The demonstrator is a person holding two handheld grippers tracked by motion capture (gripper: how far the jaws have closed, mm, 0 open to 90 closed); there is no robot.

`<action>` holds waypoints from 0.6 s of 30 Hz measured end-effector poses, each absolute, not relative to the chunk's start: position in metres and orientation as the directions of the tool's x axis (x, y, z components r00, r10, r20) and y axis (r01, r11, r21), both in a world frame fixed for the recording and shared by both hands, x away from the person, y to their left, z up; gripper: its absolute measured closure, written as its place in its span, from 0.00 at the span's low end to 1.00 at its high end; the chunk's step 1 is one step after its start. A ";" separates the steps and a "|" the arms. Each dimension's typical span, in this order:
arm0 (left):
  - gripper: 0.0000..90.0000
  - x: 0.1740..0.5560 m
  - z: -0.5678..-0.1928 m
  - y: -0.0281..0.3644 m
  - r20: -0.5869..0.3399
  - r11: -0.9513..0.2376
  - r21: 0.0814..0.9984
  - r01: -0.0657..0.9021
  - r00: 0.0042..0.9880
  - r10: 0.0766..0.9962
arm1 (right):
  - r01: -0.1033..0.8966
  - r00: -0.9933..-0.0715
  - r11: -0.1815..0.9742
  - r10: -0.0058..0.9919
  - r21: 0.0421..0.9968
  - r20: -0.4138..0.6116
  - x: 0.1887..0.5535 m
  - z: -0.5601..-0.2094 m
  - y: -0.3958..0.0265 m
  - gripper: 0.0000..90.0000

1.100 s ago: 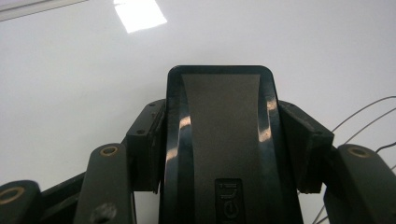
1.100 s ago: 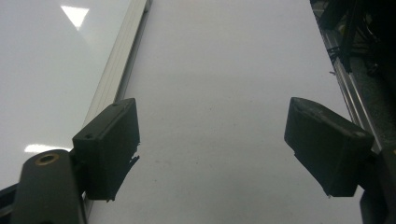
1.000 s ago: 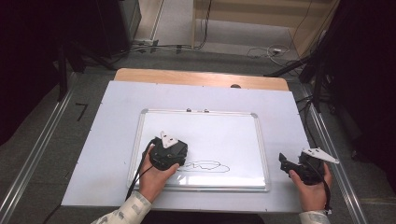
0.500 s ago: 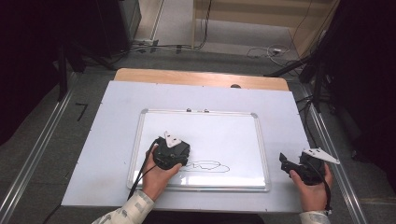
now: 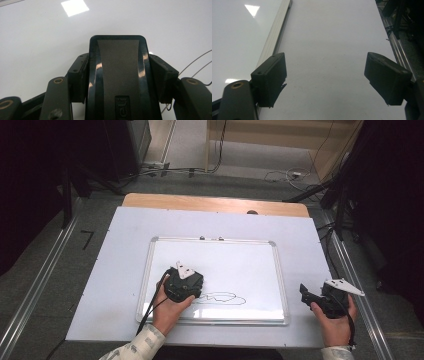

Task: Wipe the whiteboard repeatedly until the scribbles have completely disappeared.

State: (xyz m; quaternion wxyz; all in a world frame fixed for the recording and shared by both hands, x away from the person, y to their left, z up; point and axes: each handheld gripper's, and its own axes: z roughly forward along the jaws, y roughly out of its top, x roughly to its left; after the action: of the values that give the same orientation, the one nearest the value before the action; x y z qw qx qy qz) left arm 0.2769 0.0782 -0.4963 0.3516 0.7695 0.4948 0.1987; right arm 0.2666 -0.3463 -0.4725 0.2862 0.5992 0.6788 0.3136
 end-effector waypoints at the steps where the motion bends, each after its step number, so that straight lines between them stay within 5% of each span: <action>1: 0.45 0.277 -0.496 0.078 -0.041 -0.265 0.737 0.622 0.432 0.901 | 0.634 -0.116 0.084 0.993 0.769 -0.012 0.267 -0.473 -0.346 0.18; 18: 0.43 0.276 -0.496 0.078 -0.032 -0.266 0.741 0.616 0.428 0.903 | 0.634 -0.119 0.088 0.993 0.768 -0.015 0.267 -0.473 -0.346 0.18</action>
State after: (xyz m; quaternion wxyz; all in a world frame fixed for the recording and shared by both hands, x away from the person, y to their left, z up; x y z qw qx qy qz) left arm 0.2759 0.0779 -0.4959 0.3506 0.7689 0.4940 0.2047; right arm 0.2669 -0.3462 -0.4727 0.2869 0.5986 0.6794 0.3127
